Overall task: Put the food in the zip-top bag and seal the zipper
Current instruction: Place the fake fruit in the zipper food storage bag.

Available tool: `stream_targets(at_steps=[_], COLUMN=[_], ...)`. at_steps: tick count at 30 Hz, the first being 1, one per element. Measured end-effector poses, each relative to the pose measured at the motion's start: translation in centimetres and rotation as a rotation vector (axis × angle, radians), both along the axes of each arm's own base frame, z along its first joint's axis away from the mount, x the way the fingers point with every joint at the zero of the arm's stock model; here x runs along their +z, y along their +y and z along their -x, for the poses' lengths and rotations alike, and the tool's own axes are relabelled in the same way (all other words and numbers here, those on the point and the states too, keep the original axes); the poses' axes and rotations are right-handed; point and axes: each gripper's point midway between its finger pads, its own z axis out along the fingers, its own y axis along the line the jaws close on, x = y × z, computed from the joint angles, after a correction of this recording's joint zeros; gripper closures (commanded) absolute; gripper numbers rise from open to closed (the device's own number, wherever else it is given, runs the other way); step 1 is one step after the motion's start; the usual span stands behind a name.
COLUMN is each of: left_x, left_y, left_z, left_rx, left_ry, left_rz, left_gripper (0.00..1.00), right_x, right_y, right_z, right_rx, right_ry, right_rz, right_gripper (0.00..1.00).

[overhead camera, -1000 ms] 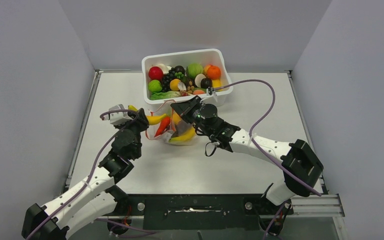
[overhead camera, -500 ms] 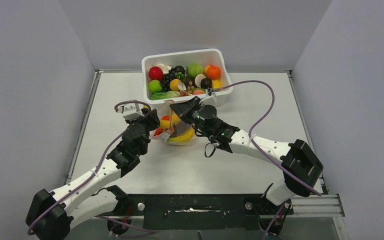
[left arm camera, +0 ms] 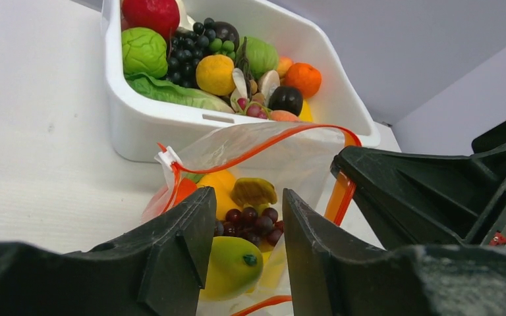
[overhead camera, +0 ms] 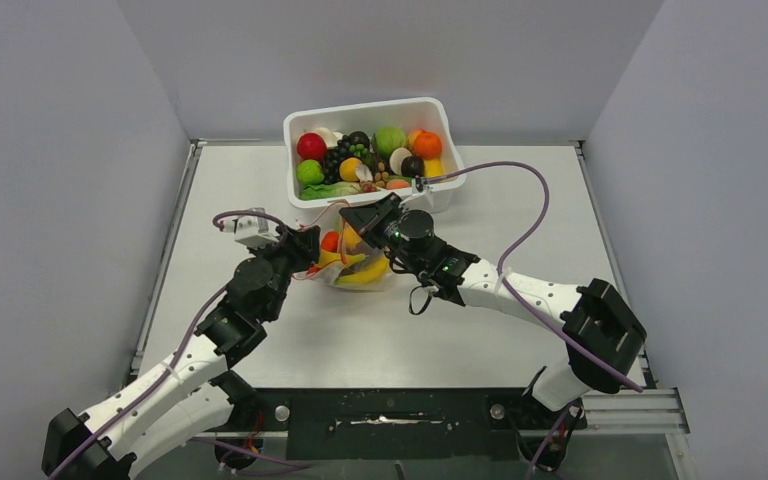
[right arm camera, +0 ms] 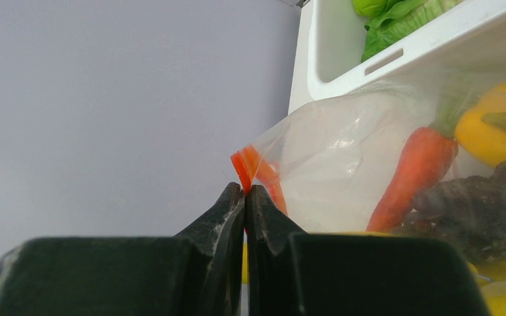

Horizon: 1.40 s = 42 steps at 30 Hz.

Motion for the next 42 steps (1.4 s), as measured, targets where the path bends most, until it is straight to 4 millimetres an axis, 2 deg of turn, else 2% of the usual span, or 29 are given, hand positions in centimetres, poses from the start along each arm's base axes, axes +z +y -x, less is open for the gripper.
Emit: stream_targets(at_steps=[2, 6, 8, 13, 24, 28, 30, 33, 35, 38, 42], left_x=[-0.6, -1.6, -2.1, -2.2, -0.2, -0.6, -1.6, -4.2, -5.2, -4.9, -2.6], left_y=[-0.2, -0.4, -0.3, 0.0, 0.3, -0.6, -0.9, -1.0, -1.1, -1.1, -0.9], left_z=[0.0, 0.1, 0.2, 0.1, -1.9, -2.4, -2.3, -1.7, -1.3, -0.7, 0.2], left_rx=[-0.008, -0.016, -0.013, -0.008, 0.060, 0.033, 0.013, -0.017, -0.030, -0.045, -0.062], left_ry=[0.022, 0.055, 0.071, 0.054, -0.066, -0.091, -0.094, -0.063, -0.032, -0.005, 0.004], left_rz=[-0.006, -0.008, -0.025, -0.058, -0.109, -0.123, -0.125, -0.133, -0.129, -0.100, -0.046], left_gripper=[0.63, 0.91, 1.00, 1.00, 1.00, 1.00, 1.00, 0.68, 0.54, 0.51, 0.51], right_x=[-0.1, -0.1, -0.1, -0.4, -0.8, -0.9, -0.9, -0.9, -1.0, -1.0, -1.0], right_y=[0.0, 0.0, 0.0, 0.0, 0.1, 0.3, 0.3, 0.4, 0.5, 0.5, 0.3], right_z=[0.0, 0.0, 0.0, 0.3, 0.6, 0.7, 0.8, 0.9, 0.9, 0.9, 0.7], right_rx=[0.000, 0.000, 0.000, 0.012, 0.027, 0.037, 0.044, 0.051, 0.055, 0.057, 0.051], right_ry=[0.002, 0.001, -0.001, -0.001, 0.005, 0.006, 0.007, 0.008, 0.009, 0.009, 0.009], right_rz=[-0.001, -0.005, -0.009, -0.011, -0.008, -0.008, -0.007, -0.007, -0.006, -0.006, -0.007], right_gripper=[1.00, 1.00, 1.00, 1.00, 1.00, 1.00, 1.00, 1.00, 1.00, 1.00, 1.00])
